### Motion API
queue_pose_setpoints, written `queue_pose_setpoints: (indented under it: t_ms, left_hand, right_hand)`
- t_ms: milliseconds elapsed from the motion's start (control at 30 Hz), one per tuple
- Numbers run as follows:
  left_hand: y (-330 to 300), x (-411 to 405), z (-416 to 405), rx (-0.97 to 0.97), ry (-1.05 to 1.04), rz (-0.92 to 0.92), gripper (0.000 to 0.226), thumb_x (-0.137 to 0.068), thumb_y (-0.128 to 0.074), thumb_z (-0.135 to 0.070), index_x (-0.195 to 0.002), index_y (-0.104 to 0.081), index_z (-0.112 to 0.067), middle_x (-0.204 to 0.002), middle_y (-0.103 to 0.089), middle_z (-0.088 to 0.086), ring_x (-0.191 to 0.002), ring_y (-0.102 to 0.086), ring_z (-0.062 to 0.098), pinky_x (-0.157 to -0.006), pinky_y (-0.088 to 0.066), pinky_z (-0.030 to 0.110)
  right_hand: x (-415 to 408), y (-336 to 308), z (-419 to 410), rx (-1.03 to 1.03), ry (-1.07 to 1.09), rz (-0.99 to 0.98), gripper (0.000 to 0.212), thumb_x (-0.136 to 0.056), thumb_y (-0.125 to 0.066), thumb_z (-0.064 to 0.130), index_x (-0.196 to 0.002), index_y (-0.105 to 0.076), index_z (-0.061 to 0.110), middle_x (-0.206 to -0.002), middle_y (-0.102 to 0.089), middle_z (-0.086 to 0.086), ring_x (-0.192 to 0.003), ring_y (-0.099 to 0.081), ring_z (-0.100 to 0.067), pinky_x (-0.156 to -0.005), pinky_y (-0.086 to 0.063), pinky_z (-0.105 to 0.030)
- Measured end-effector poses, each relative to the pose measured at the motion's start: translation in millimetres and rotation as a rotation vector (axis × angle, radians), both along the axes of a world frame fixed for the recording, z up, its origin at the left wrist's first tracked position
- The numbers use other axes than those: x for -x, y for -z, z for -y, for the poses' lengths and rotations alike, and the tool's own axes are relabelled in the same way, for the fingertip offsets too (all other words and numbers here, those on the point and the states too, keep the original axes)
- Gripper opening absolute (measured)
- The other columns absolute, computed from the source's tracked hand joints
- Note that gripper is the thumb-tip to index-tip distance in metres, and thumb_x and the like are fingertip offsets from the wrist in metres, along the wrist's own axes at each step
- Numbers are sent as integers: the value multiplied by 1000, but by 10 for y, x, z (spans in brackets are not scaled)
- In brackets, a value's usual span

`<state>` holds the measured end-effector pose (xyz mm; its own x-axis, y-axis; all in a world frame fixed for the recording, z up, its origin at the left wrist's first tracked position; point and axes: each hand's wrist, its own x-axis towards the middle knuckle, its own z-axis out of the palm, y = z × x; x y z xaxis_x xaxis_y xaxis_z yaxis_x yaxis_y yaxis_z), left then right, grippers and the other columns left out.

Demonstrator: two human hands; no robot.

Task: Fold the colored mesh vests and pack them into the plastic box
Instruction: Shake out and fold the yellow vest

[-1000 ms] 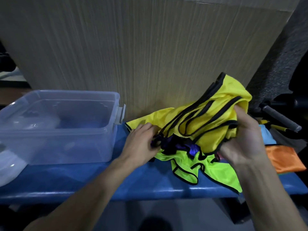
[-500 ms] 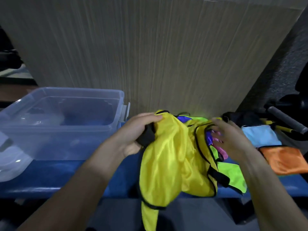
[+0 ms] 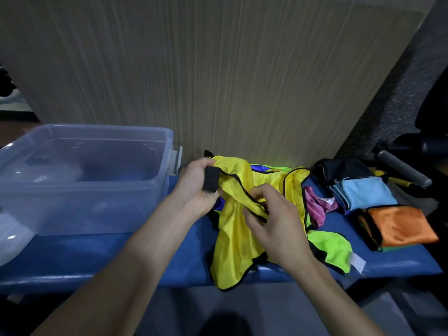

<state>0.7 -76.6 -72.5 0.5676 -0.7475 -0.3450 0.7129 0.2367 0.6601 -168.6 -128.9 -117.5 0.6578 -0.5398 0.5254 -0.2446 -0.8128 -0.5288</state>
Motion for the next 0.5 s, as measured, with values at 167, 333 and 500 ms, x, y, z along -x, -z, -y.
queue_pose_setpoints:
  t_ms: [167, 333, 500]
  left_hand:
    - [0, -131, -45, 151, 237, -15, 43, -107, -43, -40, -114, -60, -1, -105, -73, 20, -103, -71, 32, -90, -56, 47]
    - [127, -180, -111, -337, 320, 944, 33, -105, -46, -50, -108, -65, -24, -114, -72, 6, -97, -69, 16, -86, -58, 39]
    - [-85, 110, -368, 126, 334, 1449, 30, -83, -81, -41, -88, -60, -21, -84, -60, -4, -74, -57, 16, -63, -44, 25]
  right_hand:
    - [43, -220, 56, -601, -156, 255, 3, -93, -73, 14, -96, -74, 12, -89, -76, 0, -86, -71, -16, -78, -58, -30]
    - [33, -196, 163, -1107, -98, 393, 53, -87, -78, 21, -133, -59, 2, -109, -77, -4, -112, -71, -23, -104, -52, -39]
    - [-47, -147, 213, -1187, -99, 503, 48, -77, -85, 25, -111, -63, 0, -93, -73, -1, -97, -68, -15, -92, -50, -38]
